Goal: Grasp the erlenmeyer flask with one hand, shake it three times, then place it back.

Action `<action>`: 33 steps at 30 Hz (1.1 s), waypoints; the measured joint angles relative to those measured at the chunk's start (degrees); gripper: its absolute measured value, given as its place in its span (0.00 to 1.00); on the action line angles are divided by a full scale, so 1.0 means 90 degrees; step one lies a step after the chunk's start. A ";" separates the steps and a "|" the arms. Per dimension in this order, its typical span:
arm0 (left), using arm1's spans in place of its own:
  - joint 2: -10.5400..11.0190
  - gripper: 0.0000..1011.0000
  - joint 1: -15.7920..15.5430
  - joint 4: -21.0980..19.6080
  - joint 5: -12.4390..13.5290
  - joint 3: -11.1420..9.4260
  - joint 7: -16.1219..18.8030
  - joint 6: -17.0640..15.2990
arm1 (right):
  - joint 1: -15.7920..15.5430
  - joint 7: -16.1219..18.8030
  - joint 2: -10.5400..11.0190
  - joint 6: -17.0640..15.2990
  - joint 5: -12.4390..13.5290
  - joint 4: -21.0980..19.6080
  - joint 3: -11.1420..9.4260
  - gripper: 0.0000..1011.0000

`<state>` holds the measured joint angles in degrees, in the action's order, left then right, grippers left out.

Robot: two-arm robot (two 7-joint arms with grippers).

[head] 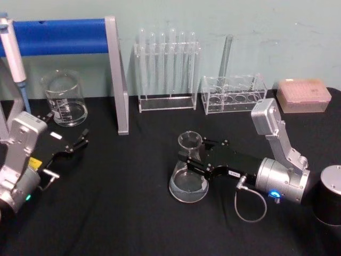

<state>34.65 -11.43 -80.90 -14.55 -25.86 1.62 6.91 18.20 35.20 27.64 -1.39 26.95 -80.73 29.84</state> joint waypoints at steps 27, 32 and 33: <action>0.0000 0.99 0.0000 0.0000 0.0000 0.0000 0.0000 0.0000 | 0.0027 -0.0032 0.0000 -0.0070 -0.0029 0.0008 0.0040 0.45; 0.0000 0.99 0.0000 0.0000 0.0000 0.0000 0.0000 0.0000 | 0.0024 -0.0032 0.0000 -0.0070 -0.0033 0.0008 0.0038 0.45; 0.0000 0.99 0.0000 0.0000 0.0001 0.0000 0.0000 0.0000 | 0.0024 -0.0032 0.0000 -0.0070 -0.0033 0.0008 0.0038 0.46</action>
<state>34.65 -11.43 -80.90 -14.55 -25.86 1.62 6.91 18.41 34.91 27.64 -2.02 26.66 -80.66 30.18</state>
